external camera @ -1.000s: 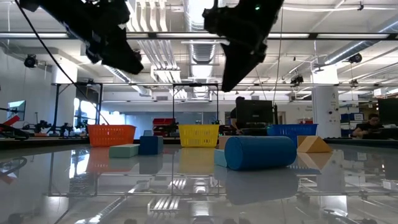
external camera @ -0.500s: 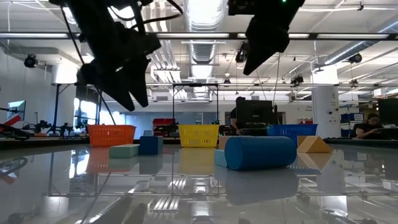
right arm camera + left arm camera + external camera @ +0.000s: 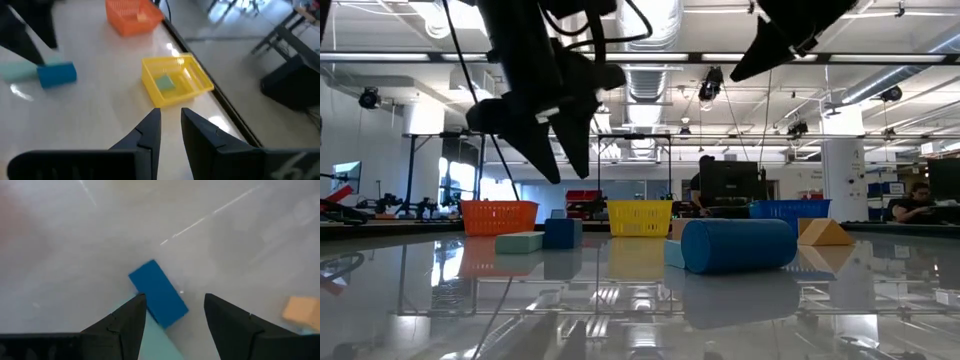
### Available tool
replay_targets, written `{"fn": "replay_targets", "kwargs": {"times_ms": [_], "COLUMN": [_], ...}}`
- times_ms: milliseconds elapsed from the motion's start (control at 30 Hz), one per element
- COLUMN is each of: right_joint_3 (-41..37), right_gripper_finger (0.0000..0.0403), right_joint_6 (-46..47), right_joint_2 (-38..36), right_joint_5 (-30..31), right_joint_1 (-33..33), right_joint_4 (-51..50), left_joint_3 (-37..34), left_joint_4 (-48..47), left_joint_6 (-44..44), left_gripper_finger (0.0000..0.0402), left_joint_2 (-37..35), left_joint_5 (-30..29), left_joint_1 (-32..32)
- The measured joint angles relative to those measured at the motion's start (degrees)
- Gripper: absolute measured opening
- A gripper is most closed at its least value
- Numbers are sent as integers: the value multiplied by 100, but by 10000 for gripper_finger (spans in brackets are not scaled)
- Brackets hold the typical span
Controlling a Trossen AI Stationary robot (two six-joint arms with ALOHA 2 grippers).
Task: Sort & place blocks by color
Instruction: Put the blue block into the blue bin
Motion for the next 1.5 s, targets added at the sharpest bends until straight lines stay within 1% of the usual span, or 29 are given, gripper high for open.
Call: {"fn": "replay_targets", "kwargs": {"times_ms": [100,167,300,400,533,633,733,1067,1267,1367,1500], "right_joint_3": [-403,-588,-825,-943,-1013,-1014,-1014,-1014,-1014,-1014,-1014], "right_gripper_finger": [65,63,64,62,60,59,59,59,59,59,59], "right_joint_6": [-311,-377,-377,-377,-421,-489,-581,-629,-616,-613,-613], "right_joint_2": [-462,-745,-1197,-1397,-1470,-1475,-1455,-1409,-1409,-1408,-1407], "right_joint_5": [-12,-37,-41,-41,-39,-38,-35,-34,-32,-32,-32], "right_joint_1": [-2,-2,-2,-2,-2,-2,-2,-2,-2,-2,-2], "right_joint_4": [777,1071,1164,1167,1165,1190,1334,1497,1519,1527,1528], "left_joint_3": [-52,-88,-154,-220,-296,-298,-279,-72,-7,-14,-23], "left_joint_4": [21,23,128,177,192,313,527,551,538,549,571], "left_joint_6": [-217,-355,-538,-668,-753,-758,-732,-745,-728,-718,-713], "left_gripper_finger": [184,185,197,210,220,221,221,221,221,212,176], "left_joint_2": [8,8,8,8,16,162,424,1158,1228,1217,1213], "left_joint_5": [1,3,3,1,-34,-93,-141,-171,-165,-169,-168], "left_joint_1": [75,111,142,144,144,144,144,146,146,146,145]}}
